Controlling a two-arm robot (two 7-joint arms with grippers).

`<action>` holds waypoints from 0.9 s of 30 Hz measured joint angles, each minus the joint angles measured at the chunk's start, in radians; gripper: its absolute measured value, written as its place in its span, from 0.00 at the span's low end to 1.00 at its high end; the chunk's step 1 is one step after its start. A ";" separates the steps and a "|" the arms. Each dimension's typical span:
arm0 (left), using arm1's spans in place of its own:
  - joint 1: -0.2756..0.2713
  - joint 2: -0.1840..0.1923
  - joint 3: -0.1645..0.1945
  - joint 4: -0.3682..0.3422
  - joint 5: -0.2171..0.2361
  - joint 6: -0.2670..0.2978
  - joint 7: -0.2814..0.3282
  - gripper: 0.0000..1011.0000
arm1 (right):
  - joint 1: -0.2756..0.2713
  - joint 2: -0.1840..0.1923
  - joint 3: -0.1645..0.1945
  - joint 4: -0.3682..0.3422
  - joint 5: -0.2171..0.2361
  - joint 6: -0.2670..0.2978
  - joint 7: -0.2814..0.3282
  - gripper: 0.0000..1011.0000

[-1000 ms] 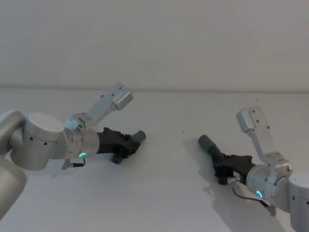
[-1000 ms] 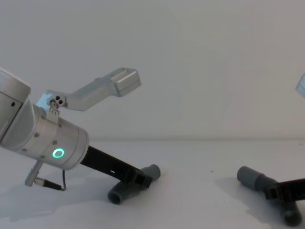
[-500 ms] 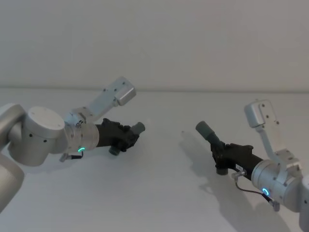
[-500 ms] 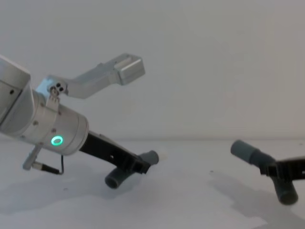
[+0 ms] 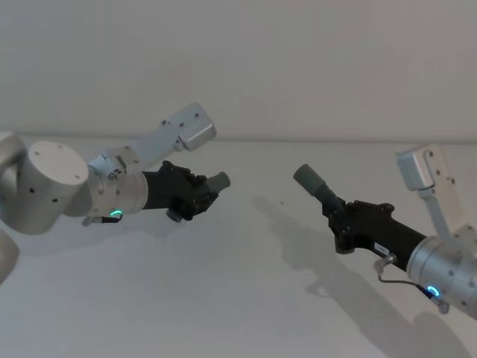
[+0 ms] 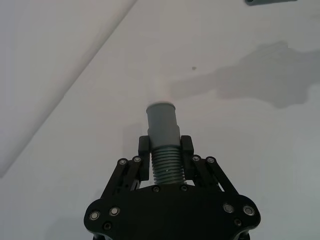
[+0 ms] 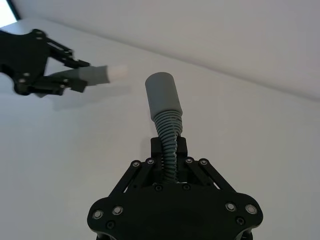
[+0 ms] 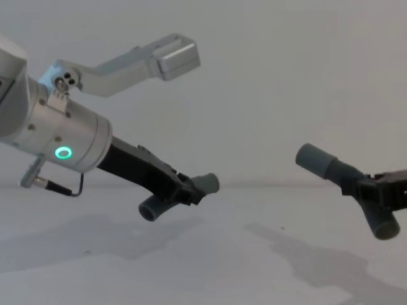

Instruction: Use both hands to pick up one end of the pipe from the table, align the ends, and insert them.

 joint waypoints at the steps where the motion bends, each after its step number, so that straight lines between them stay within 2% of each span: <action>1: -0.003 0.003 0.002 -0.002 0.000 -0.005 -0.009 0.34 | 0.000 0.006 0.000 0.001 0.002 -0.009 0.011 0.13; 4: -0.018 0.020 0.012 -0.006 0.000 -0.024 -0.048 0.34 | 0.004 0.039 -0.001 0.012 0.011 -0.059 0.069 0.13; 5: -0.021 0.023 0.014 -0.006 -0.001 -0.029 -0.058 0.34 | 0.004 0.039 -0.001 0.012 0.011 -0.059 0.069 0.13; 7: -0.035 0.037 0.023 -0.007 -0.007 -0.047 -0.102 0.34 | 0.008 0.060 -0.003 0.021 0.015 -0.091 0.105 0.13; 12: -0.054 0.059 0.033 -0.008 -0.021 -0.063 -0.160 0.34 | 0.017 0.100 -0.011 0.044 0.020 -0.158 0.175 0.13; 15: -0.069 0.078 0.040 -0.009 -0.037 -0.077 -0.214 0.34 | 0.024 0.129 -0.019 0.065 0.020 -0.221 0.232 0.13; 20: -0.089 0.100 0.050 -0.010 -0.059 -0.095 -0.284 0.34 | 0.034 0.157 -0.029 0.091 0.020 -0.287 0.289 0.13; 22: -0.095 0.106 0.053 -0.009 -0.065 -0.101 -0.304 0.34 | 0.042 0.175 -0.037 0.110 0.021 -0.342 0.335 0.13; 23: -0.099 0.109 0.055 -0.009 -0.068 -0.103 -0.314 0.34 | 0.042 0.175 -0.037 0.110 0.021 -0.342 0.335 0.13; 27: -0.112 0.122 0.062 -0.006 -0.080 -0.111 -0.356 0.34 | 0.058 0.201 -0.050 0.143 0.028 -0.418 0.405 0.13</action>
